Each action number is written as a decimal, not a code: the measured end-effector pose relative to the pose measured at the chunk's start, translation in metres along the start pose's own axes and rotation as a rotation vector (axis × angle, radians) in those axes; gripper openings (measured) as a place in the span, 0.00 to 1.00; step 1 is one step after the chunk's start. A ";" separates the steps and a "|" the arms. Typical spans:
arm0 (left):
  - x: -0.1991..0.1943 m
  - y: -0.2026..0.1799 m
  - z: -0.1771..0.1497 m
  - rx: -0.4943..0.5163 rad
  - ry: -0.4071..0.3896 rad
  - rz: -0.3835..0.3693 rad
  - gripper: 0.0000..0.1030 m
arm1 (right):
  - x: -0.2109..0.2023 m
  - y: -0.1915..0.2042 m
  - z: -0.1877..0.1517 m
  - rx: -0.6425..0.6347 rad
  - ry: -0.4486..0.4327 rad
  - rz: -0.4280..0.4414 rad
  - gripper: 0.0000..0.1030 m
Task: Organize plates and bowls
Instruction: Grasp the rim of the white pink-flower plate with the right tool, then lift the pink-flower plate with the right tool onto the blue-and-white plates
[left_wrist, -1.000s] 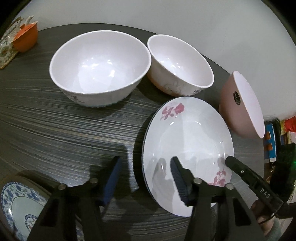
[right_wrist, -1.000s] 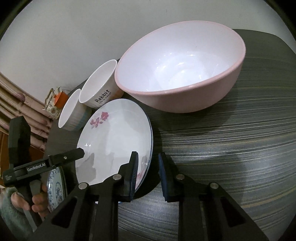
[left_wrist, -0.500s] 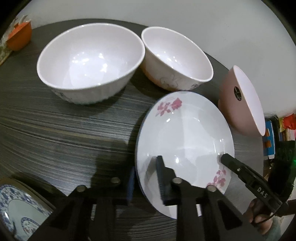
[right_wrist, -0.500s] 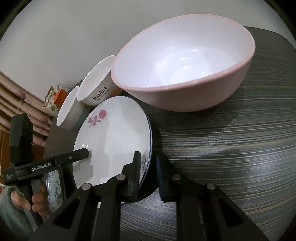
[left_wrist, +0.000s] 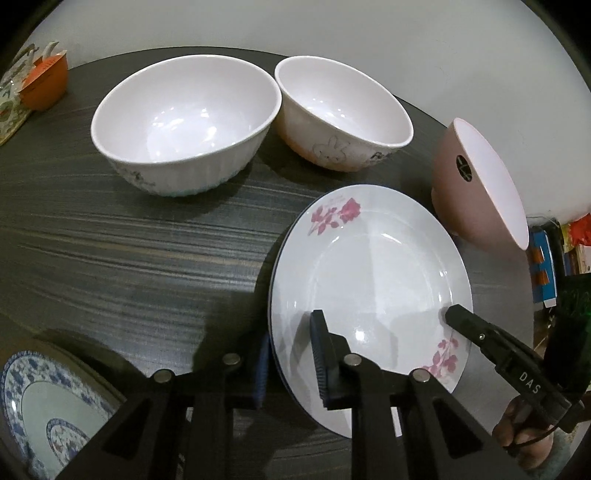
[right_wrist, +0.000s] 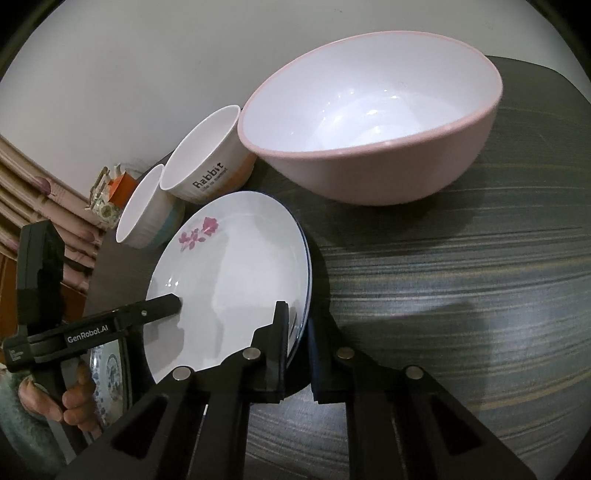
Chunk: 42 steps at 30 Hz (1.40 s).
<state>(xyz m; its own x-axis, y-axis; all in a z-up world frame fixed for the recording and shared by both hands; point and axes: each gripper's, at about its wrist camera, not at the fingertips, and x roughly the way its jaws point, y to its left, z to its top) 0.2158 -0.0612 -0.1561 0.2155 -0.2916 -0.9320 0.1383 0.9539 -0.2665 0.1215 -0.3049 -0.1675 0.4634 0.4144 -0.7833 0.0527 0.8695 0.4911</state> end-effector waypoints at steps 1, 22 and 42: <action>-0.001 -0.001 -0.002 0.002 -0.002 0.000 0.19 | 0.000 0.001 -0.001 0.000 -0.001 0.000 0.10; -0.097 0.036 -0.064 -0.042 -0.108 0.010 0.19 | -0.046 0.053 -0.047 -0.065 -0.039 0.028 0.11; -0.174 0.100 -0.116 -0.134 -0.219 0.073 0.19 | -0.058 0.139 -0.079 -0.184 -0.060 0.107 0.11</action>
<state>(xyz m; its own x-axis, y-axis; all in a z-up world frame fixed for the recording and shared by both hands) 0.0797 0.0931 -0.0493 0.4264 -0.2159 -0.8784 -0.0116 0.9697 -0.2440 0.0323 -0.1870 -0.0836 0.5096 0.4953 -0.7036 -0.1593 0.8579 0.4886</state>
